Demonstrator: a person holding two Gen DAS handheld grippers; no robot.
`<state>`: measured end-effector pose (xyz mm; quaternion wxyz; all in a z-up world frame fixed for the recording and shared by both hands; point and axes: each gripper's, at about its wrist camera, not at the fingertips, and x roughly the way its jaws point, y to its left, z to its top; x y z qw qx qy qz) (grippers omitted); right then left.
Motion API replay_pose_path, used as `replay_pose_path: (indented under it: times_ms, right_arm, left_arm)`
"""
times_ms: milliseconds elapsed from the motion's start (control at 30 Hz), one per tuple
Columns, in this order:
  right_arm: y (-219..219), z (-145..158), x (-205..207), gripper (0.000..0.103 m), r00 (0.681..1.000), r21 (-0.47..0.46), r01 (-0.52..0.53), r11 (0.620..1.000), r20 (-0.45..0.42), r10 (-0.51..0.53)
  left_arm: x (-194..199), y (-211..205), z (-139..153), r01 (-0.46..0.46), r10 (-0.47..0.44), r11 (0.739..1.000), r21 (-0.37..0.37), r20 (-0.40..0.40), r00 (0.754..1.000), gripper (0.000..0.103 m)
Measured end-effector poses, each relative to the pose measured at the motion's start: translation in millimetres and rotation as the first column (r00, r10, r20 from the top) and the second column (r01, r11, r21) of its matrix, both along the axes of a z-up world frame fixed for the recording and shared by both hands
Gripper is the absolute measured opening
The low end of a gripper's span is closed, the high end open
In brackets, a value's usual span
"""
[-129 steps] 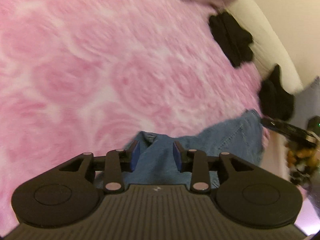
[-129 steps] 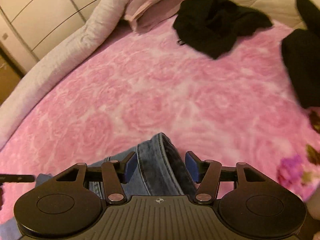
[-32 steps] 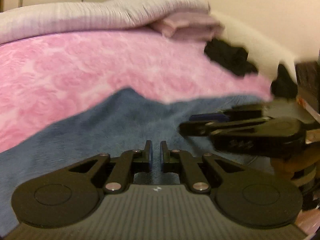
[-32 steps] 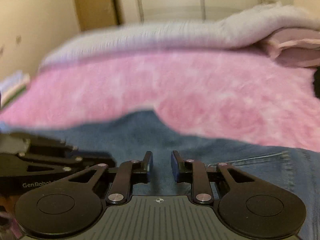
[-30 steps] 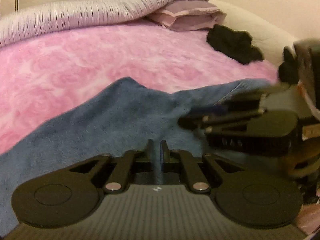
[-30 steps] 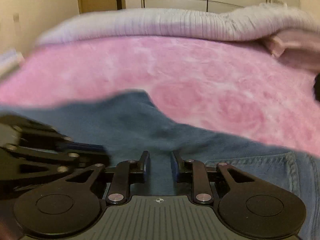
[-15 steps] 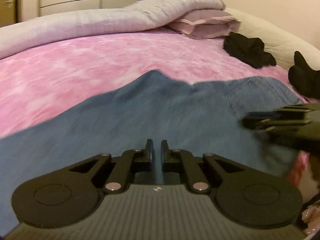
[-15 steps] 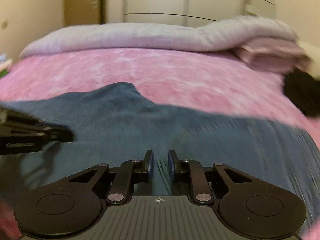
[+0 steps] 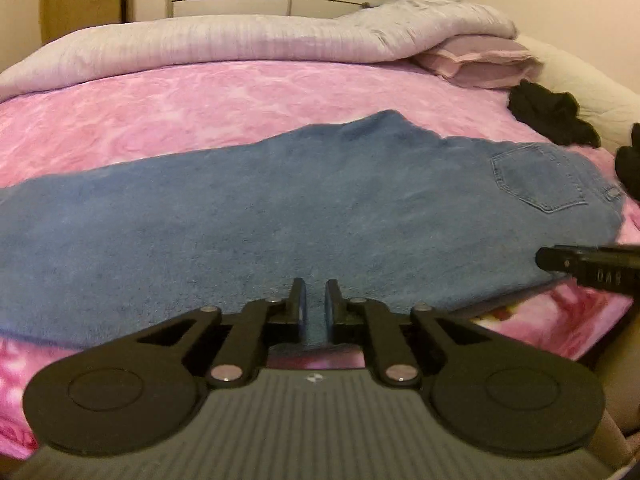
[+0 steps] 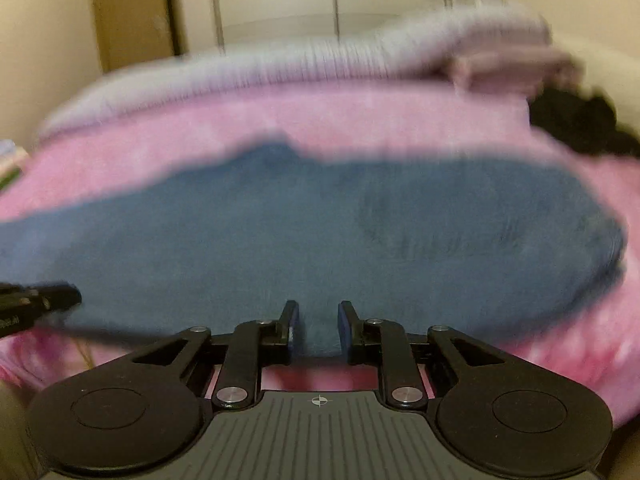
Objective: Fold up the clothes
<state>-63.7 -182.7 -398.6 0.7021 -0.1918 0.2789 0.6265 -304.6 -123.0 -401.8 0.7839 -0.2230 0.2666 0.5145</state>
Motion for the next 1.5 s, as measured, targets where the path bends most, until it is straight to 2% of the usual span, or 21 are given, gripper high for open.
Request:
replay_pose_path:
  times_ms: [133, 200, 267, 400, 600, 700, 967, 1200, 1500]
  right_arm:
    - [-20.2, 3.6, -16.9, 0.028, 0.998, -0.029, 0.041, 0.999, 0.042, -0.04]
    - [-23.1, 4.8, -19.5, 0.034, 0.997, -0.118, 0.079, 0.99, 0.009, -0.078]
    - [-32.1, 14.3, -25.6, 0.035, 0.994, -0.091, 0.107, 0.99, 0.014, -0.106]
    - [-43.3, 37.4, -37.2, 0.044, 0.994, -0.058, 0.111, 0.992, 0.008, -0.111]
    - [-54.8, 50.1, -45.2, 0.056, 0.99, -0.097, 0.137, 0.986, 0.018, -0.136]
    - [-66.4, 55.6, -45.8, 0.059, 0.99, -0.081, 0.14, 0.987, -0.005, -0.141]
    - [-83.8, 68.8, -61.8, 0.062, 0.994, -0.052, 0.112, 0.992, -0.013, -0.112]
    - [-81.8, 76.8, -73.5, 0.063, 0.995, -0.043, 0.095, 0.995, 0.004, -0.095]
    - [-59.5, 76.5, -77.6, 0.064, 0.996, -0.04, 0.077, 0.996, 0.051, -0.075]
  left_arm:
    - [-6.8, -12.7, 9.8, -0.051, 0.048, 0.996, -0.075, -0.039, 0.998, 0.01]
    - [-11.1, -19.3, 14.3, -0.097, 0.09, 0.988, -0.122, -0.064, 0.994, 0.01]
    - [-14.5, -26.5, 20.7, -0.132, 0.122, 0.982, -0.137, -0.081, 0.989, 0.014]
    - [-19.8, -41.3, 37.5, -0.165, 0.155, 0.98, -0.11, -0.094, 0.983, 0.023]
    - [-30.8, -64.8, 56.5, -0.201, 0.193, 0.977, -0.07, -0.098, 0.976, 0.026]
    - [-36.8, -78.6, 64.4, -0.206, 0.201, 0.977, -0.051, -0.096, 0.975, 0.027]
    - [-51.9, -102.1, 76.8, -0.234, 0.232, 0.972, -0.023, -0.086, 0.969, 0.031]
    - [-68.0, -106.8, 85.5, -0.251, 0.25, 0.968, -0.011, -0.056, 0.967, 0.032]
    - [-106.3, -79.6, 78.5, -0.304, 0.306, 0.952, -0.038, 0.054, 0.95, 0.033]
